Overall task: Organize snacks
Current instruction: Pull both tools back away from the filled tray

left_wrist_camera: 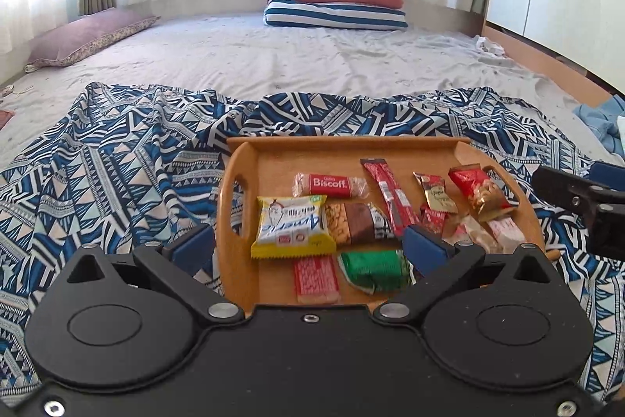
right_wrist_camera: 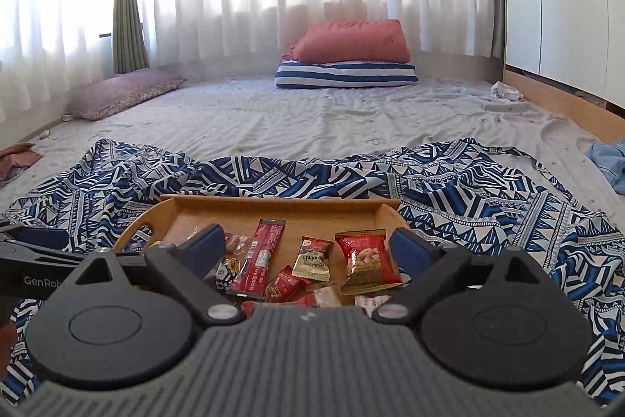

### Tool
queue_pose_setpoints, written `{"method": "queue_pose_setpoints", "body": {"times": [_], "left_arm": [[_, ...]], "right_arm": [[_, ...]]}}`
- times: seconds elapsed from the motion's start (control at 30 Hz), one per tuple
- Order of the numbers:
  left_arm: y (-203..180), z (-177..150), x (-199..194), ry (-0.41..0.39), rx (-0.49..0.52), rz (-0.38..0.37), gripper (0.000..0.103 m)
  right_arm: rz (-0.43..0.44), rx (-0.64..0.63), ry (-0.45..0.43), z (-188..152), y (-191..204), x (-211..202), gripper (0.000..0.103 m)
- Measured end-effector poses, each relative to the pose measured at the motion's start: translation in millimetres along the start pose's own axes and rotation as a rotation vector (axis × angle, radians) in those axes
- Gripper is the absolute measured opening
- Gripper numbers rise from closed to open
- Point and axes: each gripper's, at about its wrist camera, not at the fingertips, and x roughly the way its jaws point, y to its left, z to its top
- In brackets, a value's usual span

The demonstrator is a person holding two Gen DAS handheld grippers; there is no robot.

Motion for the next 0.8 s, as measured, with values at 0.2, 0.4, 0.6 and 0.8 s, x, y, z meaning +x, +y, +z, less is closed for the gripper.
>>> {"method": "queue_pose_setpoints", "body": {"times": [0.2, 0.4, 0.6, 0.8], "left_arm": [[-2.8, -20.9, -18.2, 0.01, 0.011, 0.0, 0.102], [-3.5, -42.7, -34.8, 0.01, 0.003, -0.001, 0.102], [-7.8, -66.3, -41.9, 0.019, 0.009, 0.008, 0.102], [-12.6, -86.3, -39.6, 0.032, 0.013, 0.019, 0.103]], "right_arm": [[0.005, -0.008, -0.035, -13.1, 3.0, -26.0, 0.103], [-0.005, -0.026, -0.044, -28.5, 5.1, -44.3, 0.103], [-0.027, -0.027, -0.029, -51.1, 3.8, -50.7, 0.103], [-0.047, 0.003, 0.019, -77.0, -1.4, -47.7, 0.103]]}}
